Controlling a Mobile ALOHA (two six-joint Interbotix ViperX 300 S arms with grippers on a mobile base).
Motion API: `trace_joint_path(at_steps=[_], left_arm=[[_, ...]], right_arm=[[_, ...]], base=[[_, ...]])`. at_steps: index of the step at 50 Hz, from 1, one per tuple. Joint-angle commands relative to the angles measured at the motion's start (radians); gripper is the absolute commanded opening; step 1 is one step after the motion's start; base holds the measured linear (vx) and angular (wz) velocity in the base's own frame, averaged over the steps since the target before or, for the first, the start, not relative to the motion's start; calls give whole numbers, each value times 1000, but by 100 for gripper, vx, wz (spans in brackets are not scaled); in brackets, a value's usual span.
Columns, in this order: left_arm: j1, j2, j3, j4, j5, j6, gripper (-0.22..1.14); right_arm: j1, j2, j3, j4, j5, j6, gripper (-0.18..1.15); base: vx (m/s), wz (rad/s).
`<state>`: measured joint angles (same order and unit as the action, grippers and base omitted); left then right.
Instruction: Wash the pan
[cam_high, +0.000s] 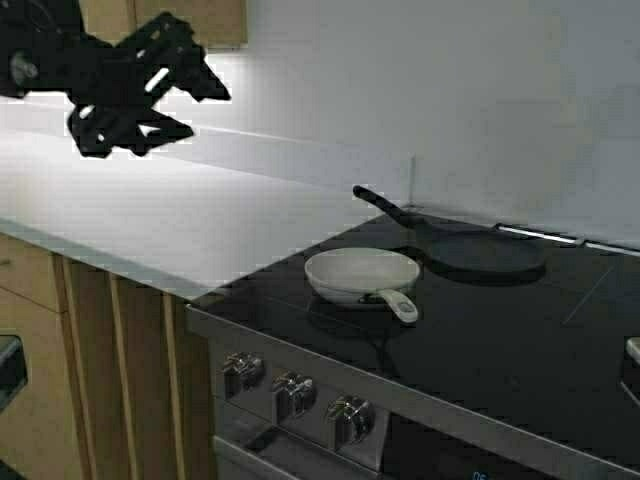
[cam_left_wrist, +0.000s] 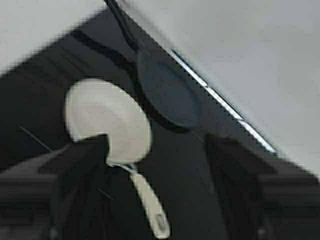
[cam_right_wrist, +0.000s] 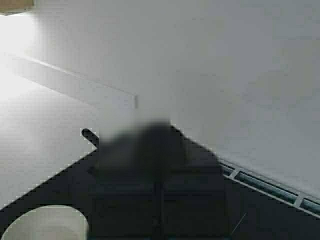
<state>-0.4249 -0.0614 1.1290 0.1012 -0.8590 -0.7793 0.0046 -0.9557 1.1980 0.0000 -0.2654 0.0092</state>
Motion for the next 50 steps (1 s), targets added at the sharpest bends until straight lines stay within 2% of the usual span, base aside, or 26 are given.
trace_joint_path(at_steps=[1, 10, 21, 50], left_arm=[[-54, 156, -75, 20, -104, -51, 93], [-106, 362, -186, 40, -195, -152, 93], [-133, 551, -310, 48, -218, -232, 93], [-184, 874, -526, 64, -350, -472, 93]], right_arm=[[0, 8, -11, 2, -3, 2, 7], [2, 8, -9, 2, -3, 2, 7], [0, 9, -9, 2, -3, 0, 7], [2, 18, -6, 2, -3, 2, 7]], base=[[0, 0], [0, 0], [0, 0], [0, 0]])
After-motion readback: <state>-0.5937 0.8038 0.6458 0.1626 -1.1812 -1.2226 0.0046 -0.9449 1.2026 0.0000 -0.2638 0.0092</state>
